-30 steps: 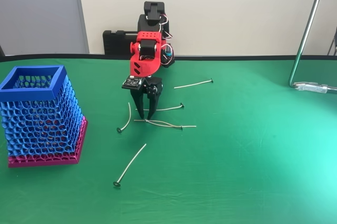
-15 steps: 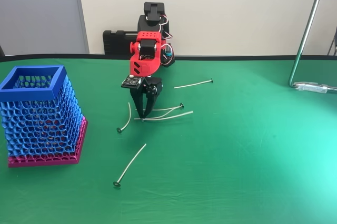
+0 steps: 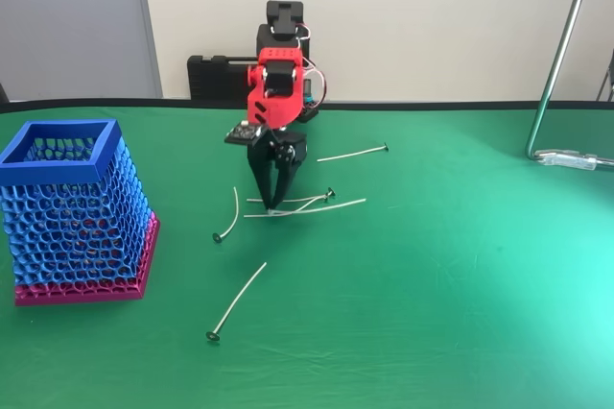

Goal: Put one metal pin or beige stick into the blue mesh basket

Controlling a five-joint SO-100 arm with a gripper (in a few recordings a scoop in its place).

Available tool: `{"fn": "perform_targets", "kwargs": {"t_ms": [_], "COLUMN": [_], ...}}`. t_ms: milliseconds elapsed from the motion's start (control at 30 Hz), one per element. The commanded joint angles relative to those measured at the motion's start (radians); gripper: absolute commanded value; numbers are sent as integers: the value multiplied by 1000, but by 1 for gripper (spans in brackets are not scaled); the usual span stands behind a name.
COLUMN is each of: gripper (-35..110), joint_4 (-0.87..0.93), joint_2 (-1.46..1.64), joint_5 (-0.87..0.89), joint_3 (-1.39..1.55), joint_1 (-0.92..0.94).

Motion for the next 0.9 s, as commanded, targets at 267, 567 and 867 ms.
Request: {"fn": "perform_targets", "kwargs": {"t_ms": [267,567,867], "gripper": [1,1,1], "joint_4": [-72,-255,-485], "joint_2": [405,506,448], "joint_5": [216,356,411], "joint_3": [40,-14,-103], "joint_1": [-37,91,261]}}
